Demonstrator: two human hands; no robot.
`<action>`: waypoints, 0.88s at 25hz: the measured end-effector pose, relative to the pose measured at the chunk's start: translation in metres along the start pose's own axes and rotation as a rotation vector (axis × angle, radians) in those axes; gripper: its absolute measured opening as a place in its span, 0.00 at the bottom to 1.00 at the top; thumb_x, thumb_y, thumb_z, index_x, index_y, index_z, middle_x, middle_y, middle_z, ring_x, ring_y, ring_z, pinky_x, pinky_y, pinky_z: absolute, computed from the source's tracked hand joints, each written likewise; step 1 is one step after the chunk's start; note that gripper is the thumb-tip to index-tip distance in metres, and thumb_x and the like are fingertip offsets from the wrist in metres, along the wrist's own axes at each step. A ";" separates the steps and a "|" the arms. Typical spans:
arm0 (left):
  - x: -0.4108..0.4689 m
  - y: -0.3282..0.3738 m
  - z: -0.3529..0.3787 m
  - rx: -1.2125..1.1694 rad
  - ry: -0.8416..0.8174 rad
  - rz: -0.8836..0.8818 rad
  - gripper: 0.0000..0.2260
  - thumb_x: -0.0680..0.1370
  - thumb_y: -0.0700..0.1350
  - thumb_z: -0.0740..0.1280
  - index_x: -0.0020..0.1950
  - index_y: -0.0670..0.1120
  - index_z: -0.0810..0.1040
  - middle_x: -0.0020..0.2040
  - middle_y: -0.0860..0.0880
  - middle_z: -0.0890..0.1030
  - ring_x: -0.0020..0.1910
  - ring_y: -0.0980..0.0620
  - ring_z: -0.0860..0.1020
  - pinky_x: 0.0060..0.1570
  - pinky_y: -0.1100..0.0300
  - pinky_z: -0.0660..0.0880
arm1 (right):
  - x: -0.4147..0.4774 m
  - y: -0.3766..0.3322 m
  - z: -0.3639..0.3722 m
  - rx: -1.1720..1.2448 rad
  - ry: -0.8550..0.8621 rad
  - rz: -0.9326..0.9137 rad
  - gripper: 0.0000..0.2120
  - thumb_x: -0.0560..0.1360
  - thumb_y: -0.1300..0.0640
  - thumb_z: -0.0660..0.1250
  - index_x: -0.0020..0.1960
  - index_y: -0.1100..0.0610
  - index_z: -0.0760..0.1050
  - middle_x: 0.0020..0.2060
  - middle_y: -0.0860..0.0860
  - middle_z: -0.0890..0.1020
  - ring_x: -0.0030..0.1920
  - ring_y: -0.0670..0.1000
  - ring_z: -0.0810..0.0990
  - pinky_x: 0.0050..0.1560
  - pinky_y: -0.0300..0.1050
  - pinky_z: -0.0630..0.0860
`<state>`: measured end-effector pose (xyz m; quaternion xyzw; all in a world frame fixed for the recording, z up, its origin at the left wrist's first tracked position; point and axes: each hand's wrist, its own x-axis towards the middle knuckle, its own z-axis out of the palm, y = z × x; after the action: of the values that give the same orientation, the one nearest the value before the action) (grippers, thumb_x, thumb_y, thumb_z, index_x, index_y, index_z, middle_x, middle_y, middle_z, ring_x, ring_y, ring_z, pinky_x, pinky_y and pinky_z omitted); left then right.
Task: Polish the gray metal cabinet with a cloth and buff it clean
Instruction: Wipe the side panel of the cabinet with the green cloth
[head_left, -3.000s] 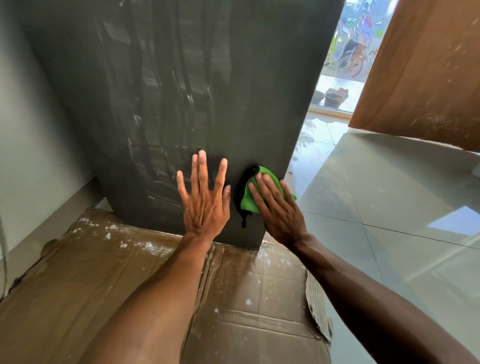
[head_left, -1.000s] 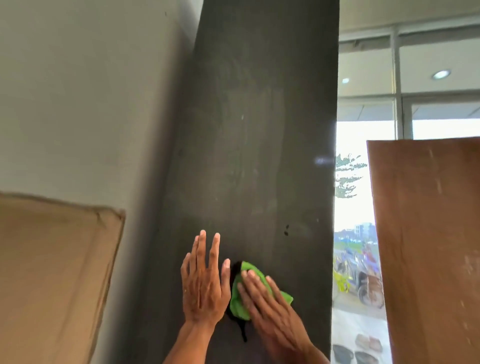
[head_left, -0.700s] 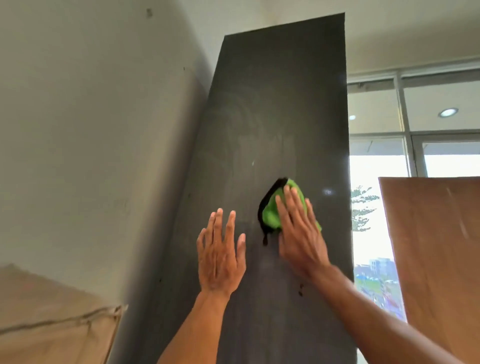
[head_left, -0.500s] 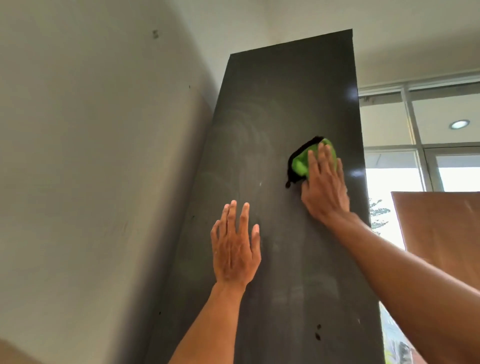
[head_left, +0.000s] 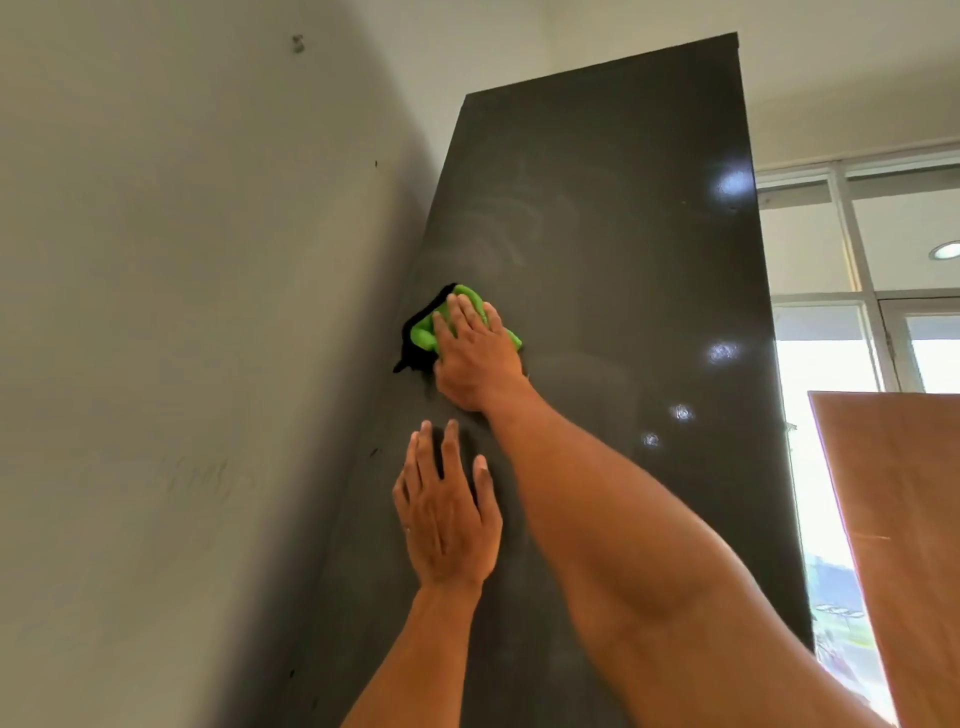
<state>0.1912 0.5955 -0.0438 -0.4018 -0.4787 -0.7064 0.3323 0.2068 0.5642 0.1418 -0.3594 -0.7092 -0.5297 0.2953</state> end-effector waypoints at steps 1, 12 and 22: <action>0.004 0.000 -0.001 0.005 0.005 -0.028 0.24 0.84 0.56 0.52 0.76 0.47 0.70 0.77 0.42 0.70 0.77 0.42 0.66 0.68 0.43 0.69 | 0.000 0.006 0.001 -0.006 -0.003 -0.045 0.31 0.83 0.50 0.53 0.83 0.56 0.50 0.82 0.56 0.48 0.82 0.54 0.44 0.80 0.55 0.40; -0.015 -0.021 -0.012 0.075 -0.072 0.032 0.24 0.83 0.56 0.51 0.69 0.44 0.74 0.75 0.40 0.71 0.74 0.40 0.70 0.66 0.42 0.70 | -0.046 -0.034 0.021 0.022 -0.044 -0.088 0.31 0.83 0.49 0.53 0.83 0.54 0.49 0.83 0.56 0.46 0.82 0.55 0.43 0.80 0.57 0.40; -0.045 -0.022 -0.036 0.023 -0.105 0.011 0.25 0.83 0.58 0.50 0.72 0.47 0.74 0.77 0.43 0.69 0.76 0.43 0.68 0.69 0.43 0.70 | -0.113 0.048 0.009 0.150 0.346 0.661 0.33 0.80 0.52 0.59 0.81 0.61 0.56 0.81 0.62 0.53 0.82 0.60 0.49 0.79 0.61 0.43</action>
<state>0.1842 0.5726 -0.1007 -0.4372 -0.5012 -0.6769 0.3154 0.3100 0.5587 0.0745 -0.4514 -0.5315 -0.4053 0.5912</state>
